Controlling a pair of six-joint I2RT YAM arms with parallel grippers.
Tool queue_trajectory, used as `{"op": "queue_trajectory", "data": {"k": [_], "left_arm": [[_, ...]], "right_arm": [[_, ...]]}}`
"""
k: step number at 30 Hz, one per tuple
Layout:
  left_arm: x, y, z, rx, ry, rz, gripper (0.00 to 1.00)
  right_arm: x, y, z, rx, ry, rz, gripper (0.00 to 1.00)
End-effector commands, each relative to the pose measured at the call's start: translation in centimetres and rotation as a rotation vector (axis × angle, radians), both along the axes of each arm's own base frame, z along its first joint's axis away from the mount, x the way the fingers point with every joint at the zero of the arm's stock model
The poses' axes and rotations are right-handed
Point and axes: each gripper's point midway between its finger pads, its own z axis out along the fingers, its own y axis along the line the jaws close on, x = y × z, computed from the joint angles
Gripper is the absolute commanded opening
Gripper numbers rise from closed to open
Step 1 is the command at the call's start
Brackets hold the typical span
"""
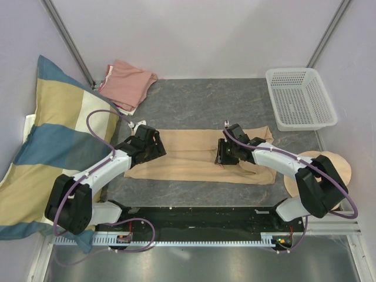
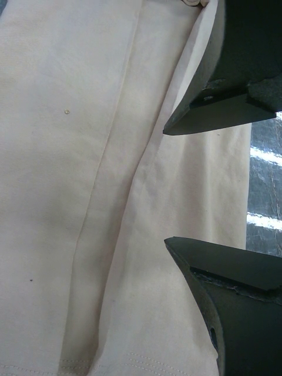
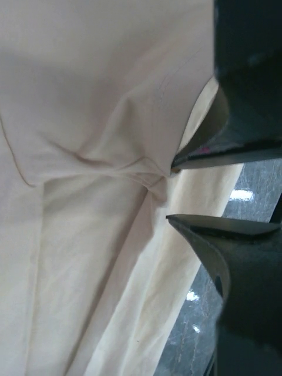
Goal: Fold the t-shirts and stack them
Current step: Fold the other side of the tshirt into a rectangle
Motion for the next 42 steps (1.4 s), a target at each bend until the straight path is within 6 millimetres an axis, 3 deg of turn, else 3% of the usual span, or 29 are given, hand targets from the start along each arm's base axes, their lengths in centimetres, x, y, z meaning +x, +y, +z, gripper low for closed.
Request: {"op": "queue_trajectory", "data": {"k": [1, 5, 15, 18, 23, 29, 35, 42], "left_arm": [[0.2, -0.3, 0.7, -0.028, -0.029, 0.023, 0.78], [-0.1, -0.2, 0.3, -0.026, -0.018, 0.024, 0.78], [-0.1, -0.2, 0.0, -0.031, -0.016, 0.029, 0.77], [-0.1, -0.2, 0.0, -0.033, -0.016, 0.028, 0.77], [-0.2, -0.2, 0.2, -0.037, -0.021, 0.025, 0.77], [-0.5, 0.0, 0.1, -0.033, -0.022, 0.025, 0.77], [-0.9, 0.2, -0.2, -0.03, -0.012, 0.025, 0.77], [-1.1, 0.3, -0.6, -0.026, -0.004, 0.027, 0.77]], "right_arm": [[0.9, 1.5, 1.7, 0.033, -0.038, -0.004, 0.47], [1.2, 1.6, 2.9, 0.045, -0.067, -0.007, 0.5], [1.8, 1.8, 8.4, 0.098, -0.161, -0.011, 0.54], [2.1, 1.2, 8.9, 0.073, -0.187, -0.023, 0.54], [4.1, -2.1, 7.6, -0.112, -0.261, -0.105, 0.59], [5.4, -3.8, 5.0, -0.234, -0.264, -0.155, 0.61], [5.4, -4.2, 1.8, -0.273, -0.229, -0.16, 0.62], [4.0, -3.6, -0.4, -0.239, -0.168, -0.128, 0.63]]}}
